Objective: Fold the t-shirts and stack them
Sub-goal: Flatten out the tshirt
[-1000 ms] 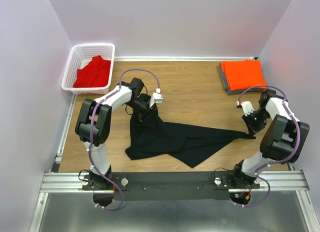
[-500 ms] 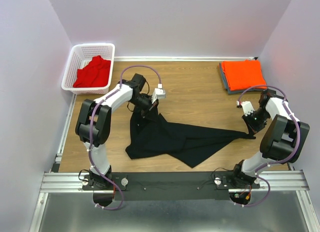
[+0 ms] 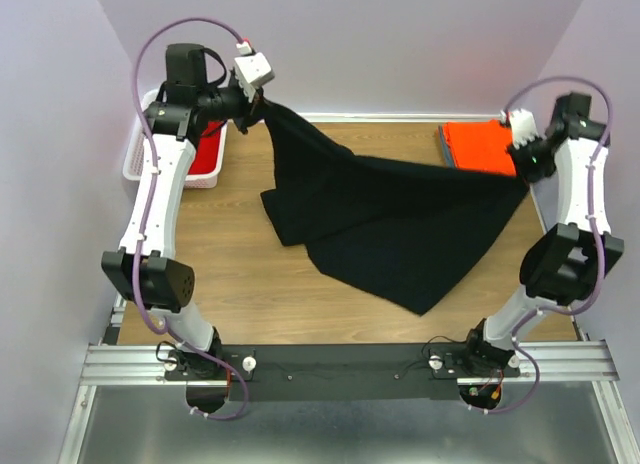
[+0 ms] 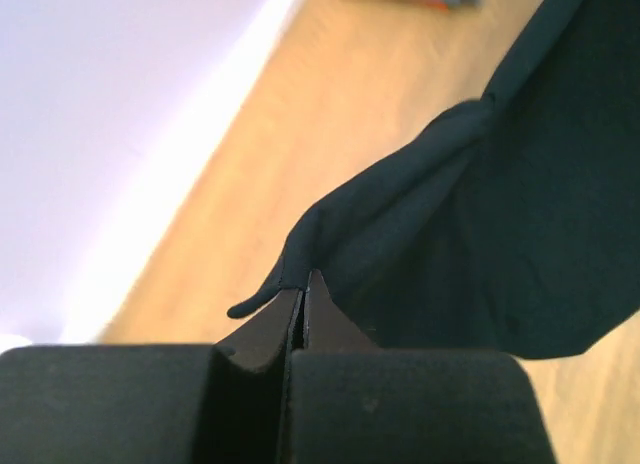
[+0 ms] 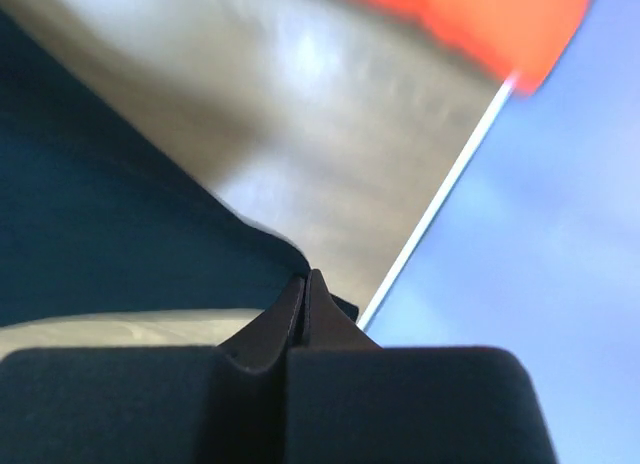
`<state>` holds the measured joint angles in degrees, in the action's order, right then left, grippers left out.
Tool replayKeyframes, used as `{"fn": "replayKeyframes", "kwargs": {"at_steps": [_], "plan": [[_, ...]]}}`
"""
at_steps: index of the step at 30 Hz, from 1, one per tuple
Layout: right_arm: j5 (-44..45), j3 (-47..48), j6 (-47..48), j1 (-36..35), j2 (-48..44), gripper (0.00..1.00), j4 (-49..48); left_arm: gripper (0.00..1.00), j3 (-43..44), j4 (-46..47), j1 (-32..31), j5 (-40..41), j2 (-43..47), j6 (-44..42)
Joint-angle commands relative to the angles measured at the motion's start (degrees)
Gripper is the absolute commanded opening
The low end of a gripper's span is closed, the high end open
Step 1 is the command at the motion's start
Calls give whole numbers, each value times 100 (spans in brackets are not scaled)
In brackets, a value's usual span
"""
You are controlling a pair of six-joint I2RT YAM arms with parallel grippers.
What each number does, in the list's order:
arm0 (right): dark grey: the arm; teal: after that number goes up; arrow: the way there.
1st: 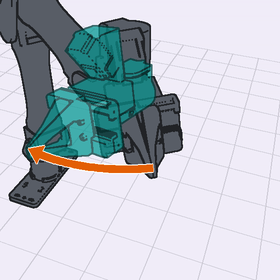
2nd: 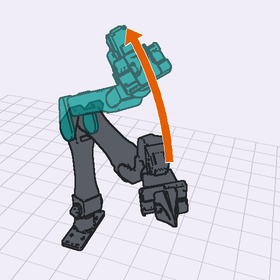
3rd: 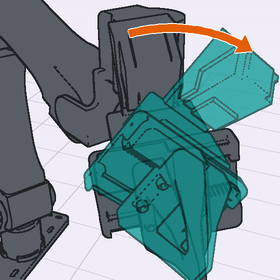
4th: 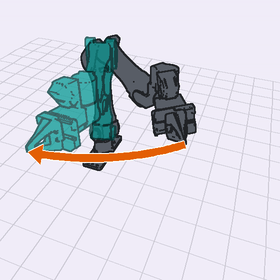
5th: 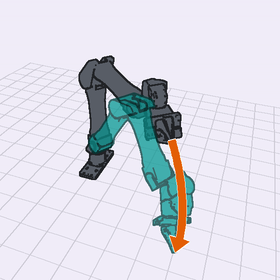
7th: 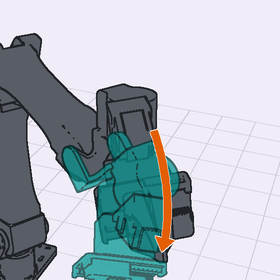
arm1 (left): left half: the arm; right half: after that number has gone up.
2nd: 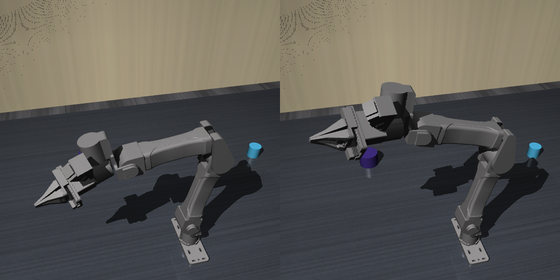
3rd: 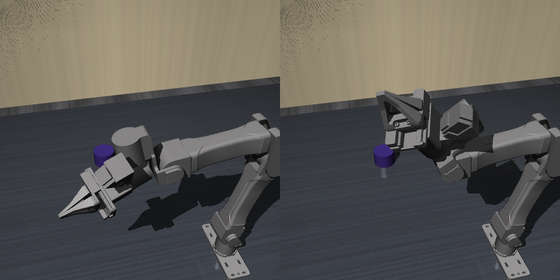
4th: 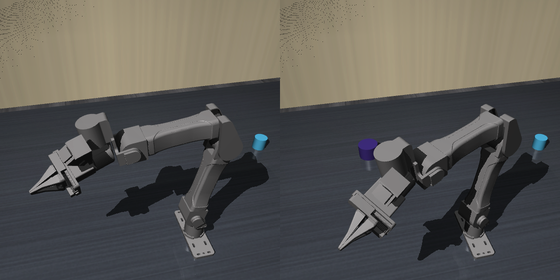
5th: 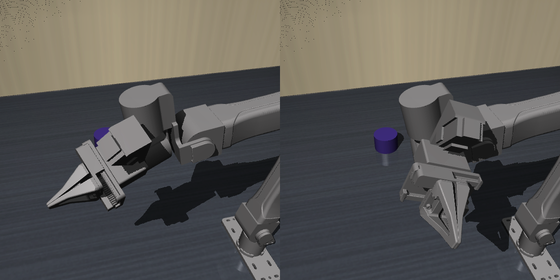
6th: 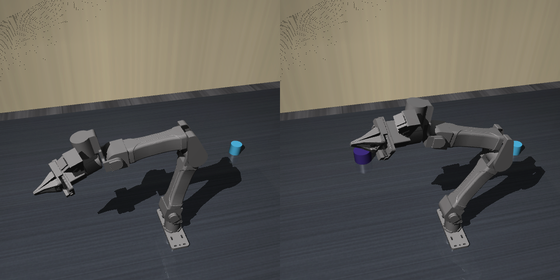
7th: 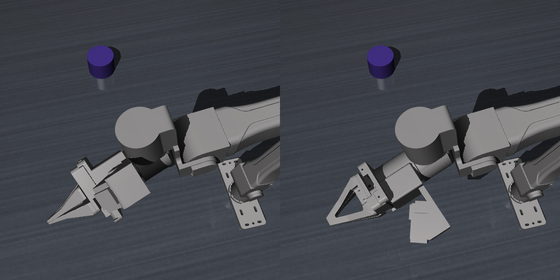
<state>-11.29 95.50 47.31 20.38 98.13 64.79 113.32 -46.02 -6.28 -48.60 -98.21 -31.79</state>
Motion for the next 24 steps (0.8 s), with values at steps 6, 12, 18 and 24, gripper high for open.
{"fn": "replayKeyframes", "kwargs": {"at_steps": [6,12,18,24], "plan": [[792,3819,-969,-1001,1294,1,403,0,252,2604,724,1212,732,1788],[1374,4619,-1346,-1010,974,1,-622,0,296,3905,1085,1396,1312,2063],[1480,3696,-1645,-1010,-590,1,-1995,0,-965,5196,1085,1984,2820,2037],[1595,3388,-1787,-1010,-1646,0,-2664,0,-1848,5859,1094,2837,4493,1729]]}}
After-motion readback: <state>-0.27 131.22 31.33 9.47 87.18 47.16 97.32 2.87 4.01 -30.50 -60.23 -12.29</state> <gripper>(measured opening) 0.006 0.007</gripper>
